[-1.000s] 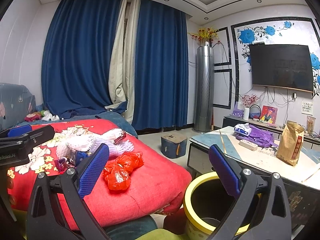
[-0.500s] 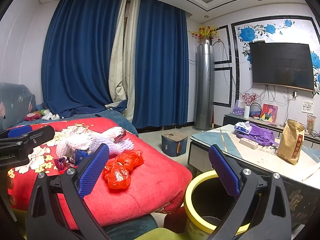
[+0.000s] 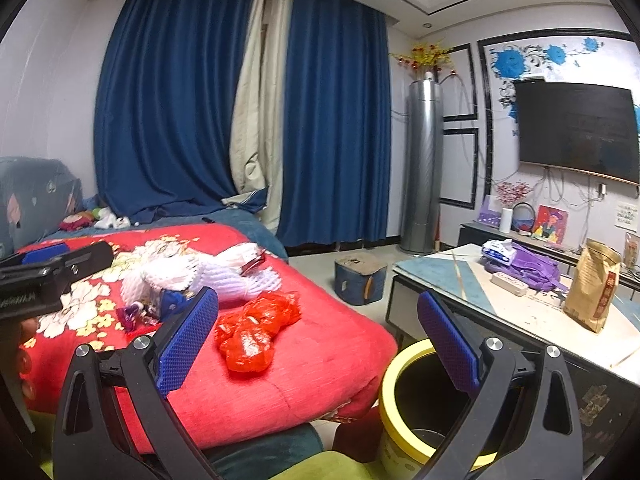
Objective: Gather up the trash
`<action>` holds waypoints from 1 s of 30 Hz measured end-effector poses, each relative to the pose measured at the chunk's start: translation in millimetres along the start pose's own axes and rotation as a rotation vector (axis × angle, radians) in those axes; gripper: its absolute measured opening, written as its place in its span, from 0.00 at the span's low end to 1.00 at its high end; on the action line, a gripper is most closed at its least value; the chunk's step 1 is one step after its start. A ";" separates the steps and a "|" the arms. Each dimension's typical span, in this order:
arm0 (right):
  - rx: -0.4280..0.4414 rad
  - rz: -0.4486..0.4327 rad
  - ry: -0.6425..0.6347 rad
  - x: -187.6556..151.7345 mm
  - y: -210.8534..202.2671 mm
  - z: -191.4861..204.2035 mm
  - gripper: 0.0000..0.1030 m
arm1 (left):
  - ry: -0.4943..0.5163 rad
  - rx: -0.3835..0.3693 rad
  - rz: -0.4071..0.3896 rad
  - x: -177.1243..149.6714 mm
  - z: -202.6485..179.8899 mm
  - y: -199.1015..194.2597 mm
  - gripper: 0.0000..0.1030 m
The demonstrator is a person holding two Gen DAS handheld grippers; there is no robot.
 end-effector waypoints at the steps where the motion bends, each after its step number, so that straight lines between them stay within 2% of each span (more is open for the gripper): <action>1: 0.010 0.006 -0.008 0.1 0.8 2.3 0.94 | -0.011 0.005 0.000 0.6 4.7 -0.7 0.90; 9: 0.119 0.062 -0.079 0.7 10.1 35.0 0.94 | -0.069 0.047 -0.008 5.2 40.5 -5.9 0.90; 14: 0.173 0.098 -0.093 2.8 20.1 52.2 0.94 | -0.063 0.061 0.055 4.5 60.3 2.5 0.90; 18: 0.184 0.149 -0.101 2.3 35.5 59.6 0.94 | -0.062 0.029 0.117 7.7 75.9 12.1 0.90; 23: 0.165 0.228 -0.118 -4.7 62.4 68.3 0.94 | -0.004 0.010 0.167 14.3 82.1 25.4 0.90; 27: 0.171 0.297 -0.091 -12.5 84.2 70.5 0.94 | 0.057 -0.053 0.209 20.6 80.0 43.4 0.90; 30: 0.172 0.317 -0.084 -15.8 95.6 71.0 0.94 | 0.118 -0.114 0.262 20.4 73.4 58.5 0.90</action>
Point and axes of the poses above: each gripper's, at about its wrist camera, not at the fingertips, and y roughly the way its jaws point, z to its left, x to its top, the point moved 5 cm from there along y, roughly the way its jaws point, and after that the axes turned 14 degrees about -x, right-handed, at the moved point
